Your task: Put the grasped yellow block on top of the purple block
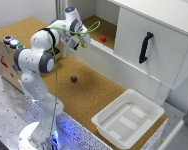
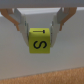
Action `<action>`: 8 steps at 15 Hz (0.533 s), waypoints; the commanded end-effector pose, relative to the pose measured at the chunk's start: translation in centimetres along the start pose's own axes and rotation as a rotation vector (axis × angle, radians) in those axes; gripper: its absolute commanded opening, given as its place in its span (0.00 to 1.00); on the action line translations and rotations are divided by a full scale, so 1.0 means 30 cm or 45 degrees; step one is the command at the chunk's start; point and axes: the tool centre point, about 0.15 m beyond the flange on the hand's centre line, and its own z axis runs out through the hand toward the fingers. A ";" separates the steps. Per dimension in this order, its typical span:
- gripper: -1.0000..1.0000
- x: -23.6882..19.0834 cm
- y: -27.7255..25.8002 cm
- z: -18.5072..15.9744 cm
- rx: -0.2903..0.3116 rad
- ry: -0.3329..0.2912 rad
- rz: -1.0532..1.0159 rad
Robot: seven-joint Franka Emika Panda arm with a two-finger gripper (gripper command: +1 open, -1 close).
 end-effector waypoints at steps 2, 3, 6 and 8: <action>0.00 -0.141 0.067 0.149 0.155 -0.028 -0.055; 0.00 -0.156 0.061 0.165 0.155 -0.041 -0.074; 0.00 -0.197 0.058 0.201 0.154 -0.082 -0.121; 0.00 -0.216 0.068 0.210 0.158 -0.088 -0.143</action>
